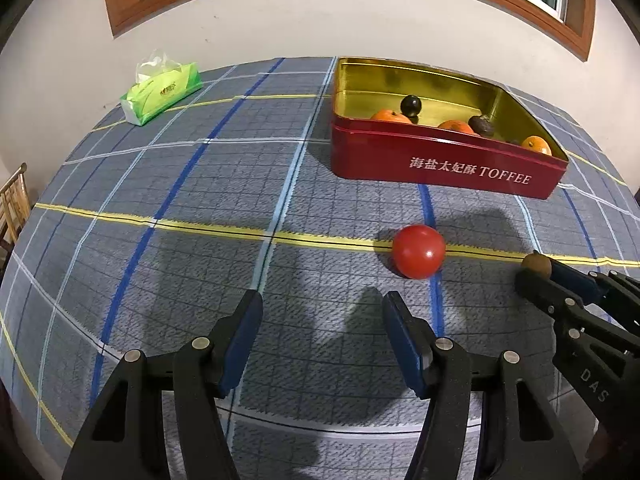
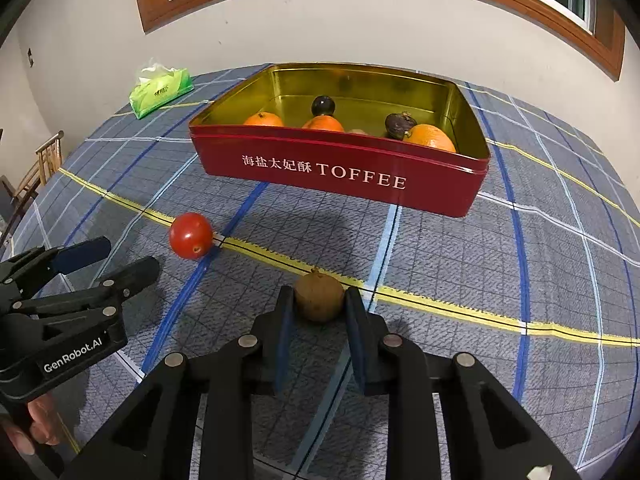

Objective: Organize fruits
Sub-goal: 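Move both open grippers back toward the tomato and kiwi on the cloth, then close the left gripper on the red tomato while the right gripper grasps the kiwi, then carry the tomato in the left gripper and kiwi in the right gripper over the tin, then lower the tomato into the tin and open the left gripper while the right gripper releases the kiwi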

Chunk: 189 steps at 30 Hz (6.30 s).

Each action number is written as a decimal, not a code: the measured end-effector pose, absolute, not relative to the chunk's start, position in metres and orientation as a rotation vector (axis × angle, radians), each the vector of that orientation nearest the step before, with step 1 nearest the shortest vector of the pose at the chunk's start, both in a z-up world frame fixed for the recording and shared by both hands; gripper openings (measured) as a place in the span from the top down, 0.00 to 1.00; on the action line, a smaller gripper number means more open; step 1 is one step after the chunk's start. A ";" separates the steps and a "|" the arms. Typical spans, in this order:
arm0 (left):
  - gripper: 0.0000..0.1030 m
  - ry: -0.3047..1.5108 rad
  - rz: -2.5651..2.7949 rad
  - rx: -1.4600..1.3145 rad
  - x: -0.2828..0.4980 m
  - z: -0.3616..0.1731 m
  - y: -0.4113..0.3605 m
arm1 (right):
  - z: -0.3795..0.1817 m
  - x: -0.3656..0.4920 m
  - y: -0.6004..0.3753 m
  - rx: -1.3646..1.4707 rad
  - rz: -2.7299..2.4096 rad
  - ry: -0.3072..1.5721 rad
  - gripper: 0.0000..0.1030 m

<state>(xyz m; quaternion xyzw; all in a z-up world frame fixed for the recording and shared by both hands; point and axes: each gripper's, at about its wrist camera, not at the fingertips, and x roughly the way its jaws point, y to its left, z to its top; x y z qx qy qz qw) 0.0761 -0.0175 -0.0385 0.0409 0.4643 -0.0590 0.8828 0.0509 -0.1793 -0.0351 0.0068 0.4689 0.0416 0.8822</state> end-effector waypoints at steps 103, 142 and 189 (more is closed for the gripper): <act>0.69 0.892 -0.243 0.111 0.086 -0.045 -0.060 | -0.040 0.068 -0.227 0.038 -0.032 0.935 0.77; 0.69 0.792 -0.231 0.064 0.116 0.020 -0.038 | 0.032 0.082 -0.224 0.047 0.042 0.836 0.77; 0.69 0.894 -0.223 0.169 0.223 -0.015 -0.101 | -0.013 0.188 -0.247 0.022 0.009 0.947 0.77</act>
